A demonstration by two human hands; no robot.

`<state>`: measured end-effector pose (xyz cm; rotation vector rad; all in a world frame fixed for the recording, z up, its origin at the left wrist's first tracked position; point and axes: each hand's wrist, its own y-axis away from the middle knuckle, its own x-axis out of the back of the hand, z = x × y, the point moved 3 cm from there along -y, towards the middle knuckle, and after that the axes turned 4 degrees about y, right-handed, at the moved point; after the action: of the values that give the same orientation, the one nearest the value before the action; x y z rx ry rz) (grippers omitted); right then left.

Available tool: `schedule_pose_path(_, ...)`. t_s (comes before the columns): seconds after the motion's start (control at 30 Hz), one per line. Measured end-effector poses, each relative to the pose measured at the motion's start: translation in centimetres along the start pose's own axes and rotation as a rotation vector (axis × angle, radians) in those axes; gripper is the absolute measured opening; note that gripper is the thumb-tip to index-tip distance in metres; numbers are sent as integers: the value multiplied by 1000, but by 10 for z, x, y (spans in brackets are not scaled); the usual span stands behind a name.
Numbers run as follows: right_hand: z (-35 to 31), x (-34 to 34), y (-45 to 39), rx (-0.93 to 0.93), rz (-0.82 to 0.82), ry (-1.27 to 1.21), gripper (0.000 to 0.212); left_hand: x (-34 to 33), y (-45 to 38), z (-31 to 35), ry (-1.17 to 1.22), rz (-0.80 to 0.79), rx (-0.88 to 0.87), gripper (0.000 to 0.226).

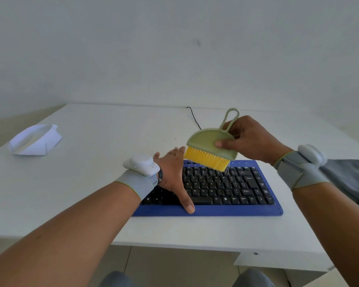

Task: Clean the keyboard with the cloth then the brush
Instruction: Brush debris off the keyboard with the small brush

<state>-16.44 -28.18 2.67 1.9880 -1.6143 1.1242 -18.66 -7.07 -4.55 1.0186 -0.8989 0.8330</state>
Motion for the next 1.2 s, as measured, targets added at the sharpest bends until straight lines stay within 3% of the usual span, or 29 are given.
schedule_pose_path(0.1,4,-7,-2,5,25,-2,30,2,8,-3,-99,-45,102,167)
schedule_pose_path(0.23,3,-12,-4,5,122,-113,24,5,8,-2,-147,-72,128,160)
schedule_pose_path(0.3,4,-16,-4,13,95,-146,20,4,4,-3,-147,-73,114,161)
schedule_pose_path(0.47,20,-12,1,-29,-70,51,31,2,2,-5,-137,-108,118,165)
schedule_pose_path(0.63,23,21,-1,-62,25,345,38,4,6,-1,-167,-128,147,166)
schedule_pose_path(0.7,14,15,-1,-44,86,242,39,4,5,-1,-175,-131,146,167)
schedule_pose_path(0.8,4,-9,2,-77,31,-38,43,3,5,-2,-181,-119,130,166)
schedule_pose_path(0.87,8,-20,5,-80,0,-43,43,3,5,-2,-170,-114,127,165)
schedule_pose_path(1.2,22,18,12,-110,46,378,43,3,5,-4,-165,-128,136,168)
